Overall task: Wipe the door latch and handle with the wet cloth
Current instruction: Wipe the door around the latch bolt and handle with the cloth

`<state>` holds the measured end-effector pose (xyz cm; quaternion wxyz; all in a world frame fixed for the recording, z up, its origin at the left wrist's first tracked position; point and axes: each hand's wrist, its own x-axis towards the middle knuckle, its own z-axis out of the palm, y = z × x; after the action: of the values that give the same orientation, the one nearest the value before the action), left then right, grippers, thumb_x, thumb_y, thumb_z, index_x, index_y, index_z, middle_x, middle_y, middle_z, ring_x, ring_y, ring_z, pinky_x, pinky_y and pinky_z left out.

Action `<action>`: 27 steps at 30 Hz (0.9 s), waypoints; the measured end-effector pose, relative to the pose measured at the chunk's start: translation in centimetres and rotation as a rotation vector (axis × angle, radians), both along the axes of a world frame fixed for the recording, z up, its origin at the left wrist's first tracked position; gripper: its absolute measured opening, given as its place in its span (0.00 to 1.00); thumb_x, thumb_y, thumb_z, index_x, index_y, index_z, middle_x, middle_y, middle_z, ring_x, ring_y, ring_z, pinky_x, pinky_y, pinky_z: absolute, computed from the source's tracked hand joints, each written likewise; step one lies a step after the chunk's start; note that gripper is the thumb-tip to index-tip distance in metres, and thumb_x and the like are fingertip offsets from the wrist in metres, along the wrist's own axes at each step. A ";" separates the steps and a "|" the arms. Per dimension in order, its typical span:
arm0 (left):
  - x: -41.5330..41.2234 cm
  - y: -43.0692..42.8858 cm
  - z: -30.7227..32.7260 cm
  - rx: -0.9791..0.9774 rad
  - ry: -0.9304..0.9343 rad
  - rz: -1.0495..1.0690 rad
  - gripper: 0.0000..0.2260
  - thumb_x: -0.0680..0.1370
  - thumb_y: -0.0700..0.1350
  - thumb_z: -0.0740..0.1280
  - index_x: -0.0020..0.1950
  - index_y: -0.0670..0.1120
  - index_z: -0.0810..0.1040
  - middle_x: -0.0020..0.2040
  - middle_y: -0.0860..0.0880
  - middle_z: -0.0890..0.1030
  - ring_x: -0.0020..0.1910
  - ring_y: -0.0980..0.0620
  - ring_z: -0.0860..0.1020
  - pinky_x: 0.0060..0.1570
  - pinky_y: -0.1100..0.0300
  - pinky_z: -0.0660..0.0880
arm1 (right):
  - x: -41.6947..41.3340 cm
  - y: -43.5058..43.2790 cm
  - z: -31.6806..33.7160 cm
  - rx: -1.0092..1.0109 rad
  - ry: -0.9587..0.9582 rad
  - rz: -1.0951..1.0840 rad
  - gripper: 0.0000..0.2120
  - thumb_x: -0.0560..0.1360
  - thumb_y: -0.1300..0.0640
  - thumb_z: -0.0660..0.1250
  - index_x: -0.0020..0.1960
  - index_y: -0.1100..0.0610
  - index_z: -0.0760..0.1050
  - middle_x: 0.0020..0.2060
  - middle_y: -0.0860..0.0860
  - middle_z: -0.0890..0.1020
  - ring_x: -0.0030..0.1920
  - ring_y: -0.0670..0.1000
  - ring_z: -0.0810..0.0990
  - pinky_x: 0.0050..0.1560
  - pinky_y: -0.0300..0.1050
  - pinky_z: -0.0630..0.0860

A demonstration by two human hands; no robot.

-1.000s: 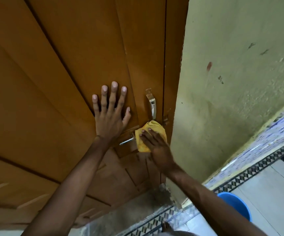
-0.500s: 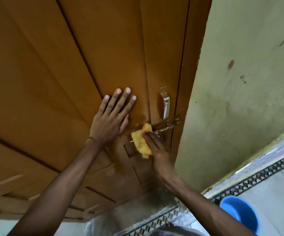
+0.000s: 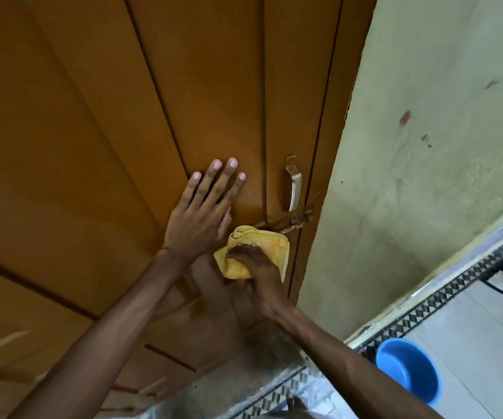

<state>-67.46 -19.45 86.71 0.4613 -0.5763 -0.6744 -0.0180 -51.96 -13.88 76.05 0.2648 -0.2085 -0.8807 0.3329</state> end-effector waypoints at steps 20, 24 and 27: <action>-0.3 0.0 -0.4 0.014 -0.048 -0.046 0.30 0.82 0.49 0.58 0.83 0.49 0.52 0.82 0.45 0.52 0.81 0.45 0.52 0.78 0.48 0.52 | 1.5 0.1 2.3 -0.094 0.039 -0.261 0.23 0.69 0.70 0.66 0.62 0.56 0.78 0.62 0.53 0.80 0.65 0.53 0.75 0.68 0.45 0.69; -0.4 0.1 -0.4 0.015 -0.030 -0.051 0.29 0.83 0.49 0.57 0.83 0.48 0.52 0.82 0.46 0.53 0.81 0.45 0.53 0.78 0.48 0.51 | -1.9 -2.4 1.7 -0.084 -0.095 -0.254 0.19 0.74 0.58 0.66 0.64 0.59 0.77 0.64 0.57 0.78 0.67 0.58 0.74 0.70 0.55 0.69; -0.5 0.2 -0.6 0.033 0.008 -0.051 0.29 0.82 0.50 0.57 0.83 0.49 0.53 0.82 0.46 0.55 0.81 0.45 0.55 0.78 0.48 0.53 | -2.5 -2.3 1.5 -0.009 -0.110 -0.213 0.23 0.69 0.52 0.61 0.60 0.59 0.80 0.58 0.57 0.81 0.62 0.59 0.77 0.64 0.54 0.74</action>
<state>-67.96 -19.24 86.08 0.4726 -0.5856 -0.6575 -0.0385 -54.43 -16.17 77.56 0.2490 -0.3200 -0.8652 0.2951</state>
